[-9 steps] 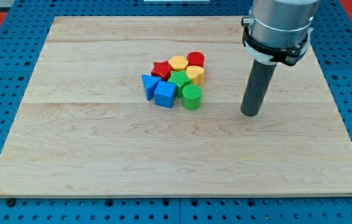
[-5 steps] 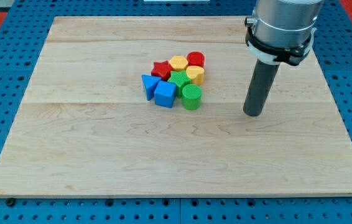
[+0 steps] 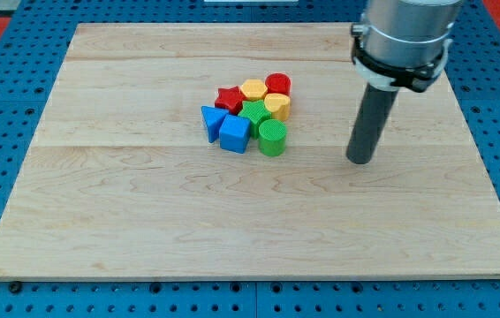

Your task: Move the red circle to the top center of the board

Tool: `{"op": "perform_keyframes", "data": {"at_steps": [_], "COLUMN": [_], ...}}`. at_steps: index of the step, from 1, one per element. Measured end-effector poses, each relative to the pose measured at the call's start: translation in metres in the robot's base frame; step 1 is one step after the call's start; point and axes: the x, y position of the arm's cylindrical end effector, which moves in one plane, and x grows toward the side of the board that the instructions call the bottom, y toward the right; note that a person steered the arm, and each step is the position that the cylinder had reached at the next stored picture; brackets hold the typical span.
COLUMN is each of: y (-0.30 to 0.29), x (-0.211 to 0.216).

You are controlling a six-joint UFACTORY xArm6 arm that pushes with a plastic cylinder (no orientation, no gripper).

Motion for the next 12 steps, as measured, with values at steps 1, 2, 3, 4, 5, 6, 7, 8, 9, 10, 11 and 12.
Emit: {"op": "perform_keyframes", "data": {"at_steps": [1, 2, 3, 4, 5, 6, 7, 8, 9, 10, 11, 12], "y": [-0.003, -0.004, -0.014, -0.021, -0.023, -0.032, -0.058, -0.081, -0.157, -0.153, -0.112, -0.081], "x": [0.000, 0.002, 0.004, -0.024, -0.047, -0.062, -0.083, -0.115, -0.123, -0.145, -0.147, -0.147]}}
